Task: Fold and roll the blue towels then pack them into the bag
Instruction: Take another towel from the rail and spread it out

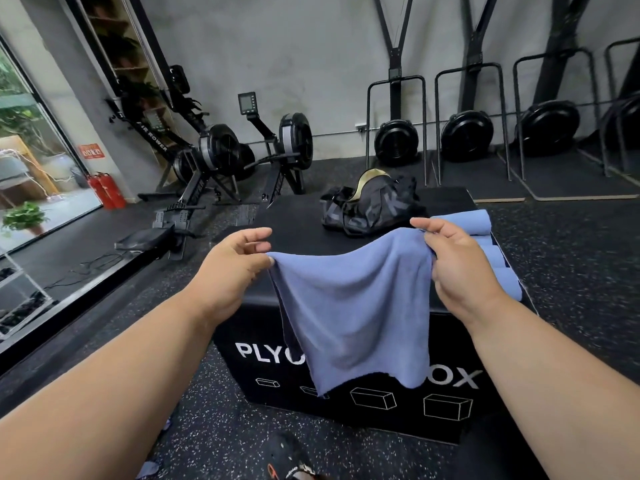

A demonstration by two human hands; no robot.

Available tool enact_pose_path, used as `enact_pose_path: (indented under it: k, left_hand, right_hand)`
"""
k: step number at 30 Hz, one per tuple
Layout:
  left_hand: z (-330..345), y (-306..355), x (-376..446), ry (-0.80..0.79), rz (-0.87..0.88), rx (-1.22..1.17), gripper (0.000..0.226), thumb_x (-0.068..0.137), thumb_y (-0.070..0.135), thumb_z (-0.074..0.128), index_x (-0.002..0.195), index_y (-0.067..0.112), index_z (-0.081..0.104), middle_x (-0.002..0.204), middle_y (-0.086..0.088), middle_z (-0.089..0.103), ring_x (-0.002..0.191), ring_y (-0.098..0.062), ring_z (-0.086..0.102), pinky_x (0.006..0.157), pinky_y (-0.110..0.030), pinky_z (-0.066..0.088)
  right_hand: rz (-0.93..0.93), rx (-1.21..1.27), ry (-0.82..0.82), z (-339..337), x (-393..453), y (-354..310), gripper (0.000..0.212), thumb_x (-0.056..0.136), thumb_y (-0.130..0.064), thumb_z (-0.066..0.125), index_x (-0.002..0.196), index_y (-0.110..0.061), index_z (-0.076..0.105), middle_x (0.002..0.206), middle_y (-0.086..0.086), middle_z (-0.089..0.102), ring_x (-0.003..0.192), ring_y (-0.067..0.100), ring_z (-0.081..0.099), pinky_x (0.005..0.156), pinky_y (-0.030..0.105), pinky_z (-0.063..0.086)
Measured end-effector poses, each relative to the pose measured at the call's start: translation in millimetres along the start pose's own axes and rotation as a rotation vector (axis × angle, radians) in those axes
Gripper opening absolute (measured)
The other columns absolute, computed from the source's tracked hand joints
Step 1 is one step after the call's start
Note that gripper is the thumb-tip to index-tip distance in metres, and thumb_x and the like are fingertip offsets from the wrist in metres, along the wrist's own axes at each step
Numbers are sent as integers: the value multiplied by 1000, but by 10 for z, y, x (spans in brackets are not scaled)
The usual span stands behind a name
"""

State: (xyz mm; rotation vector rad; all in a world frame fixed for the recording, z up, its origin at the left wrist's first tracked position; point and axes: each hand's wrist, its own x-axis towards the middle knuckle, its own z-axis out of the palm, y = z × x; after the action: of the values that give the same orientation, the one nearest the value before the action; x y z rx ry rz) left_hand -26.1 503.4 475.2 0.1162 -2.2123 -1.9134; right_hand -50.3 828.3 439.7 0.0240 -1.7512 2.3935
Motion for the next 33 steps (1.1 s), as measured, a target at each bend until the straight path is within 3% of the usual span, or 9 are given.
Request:
enact_pose_path:
  k: [5, 10, 14, 17, 19, 21, 26, 28, 33]
  left_hand:
    - [135, 76, 634, 19, -124, -226, 37, 93, -15, 59, 110, 17, 69, 117, -6, 64, 100, -14, 62, 76, -22, 49]
    - [245, 8, 1806, 166, -82, -208, 32, 92, -11, 63, 111, 15, 63, 106, -11, 65, 80, -14, 61, 69, -22, 51]
    - [326, -477, 2314, 118, -149, 136, 50, 89, 0, 72, 136, 14, 64, 143, -18, 62, 129, -26, 60, 106, -38, 48]
    - [401, -950, 2138, -61, -107, 409, 45, 89, 1, 71, 128, 24, 69, 134, -3, 66, 118, -11, 63, 89, -16, 45]
    - [438, -1256, 1892, -225, -28, 608, 42, 87, 2, 68, 113, 34, 72, 118, 10, 72, 105, -6, 69, 84, -11, 49]
    - [470, -1521, 1599, -378, 12, 753, 42, 85, 4, 67, 107, 39, 72, 113, 21, 71, 103, 0, 66, 93, -17, 50]
    - [569, -2084, 1026, -559, 237, 1016, 48, 79, 15, 73, 121, 37, 73, 130, 18, 63, 116, -2, 60, 107, -17, 42]
    - [524, -2231, 1002, -544, 296, 1069, 53, 75, 14, 73, 121, 39, 70, 138, 15, 58, 122, -9, 58, 110, -24, 43]
    - [261, -2257, 1096, -306, 270, 1051, 38, 67, 10, 79, 83, 40, 60, 106, 15, 58, 97, -15, 63, 90, -35, 54]
  right_hand:
    - [-15, 31, -12, 100, 433, -48, 29, 105, -4, 50, 112, -19, 74, 88, 1, 74, 68, 7, 61, 54, 16, 48]
    - [-53, -93, -51, 408, 1408, -115, 29, 106, -7, 49, 113, -23, 72, 99, -4, 77, 75, 2, 68, 62, 16, 52]
    - [41, -668, -224, 367, 2080, 344, 48, 106, -11, 48, 152, -23, 52, 147, -1, 59, 128, 16, 61, 85, 12, 49]
    - [79, -1048, -264, 146, 2032, 789, 56, 102, -23, 59, 157, -24, 48, 160, 9, 48, 149, 25, 43, 104, 29, 43]
    - [39, -1084, -267, -7, 1798, 1053, 53, 98, -23, 65, 150, -24, 57, 159, 5, 50, 146, 22, 47, 107, 29, 41]
    - [27, -1078, -326, -170, 1469, 1300, 46, 94, -25, 72, 139, -31, 66, 148, -5, 60, 133, 14, 57, 111, 28, 42]
    - [15, -1231, -600, -531, 838, 1747, 42, 88, -32, 80, 128, -42, 70, 140, -20, 55, 133, -2, 44, 118, 18, 28]
    - [-17, -1253, -587, -605, 845, 1831, 44, 88, -31, 80, 128, -46, 70, 149, -17, 53, 141, 5, 42, 117, 18, 23]
    - [-94, -1262, -598, -709, 925, 1912, 53, 84, -24, 80, 130, -48, 70, 152, -12, 53, 141, 13, 45, 117, 23, 27]
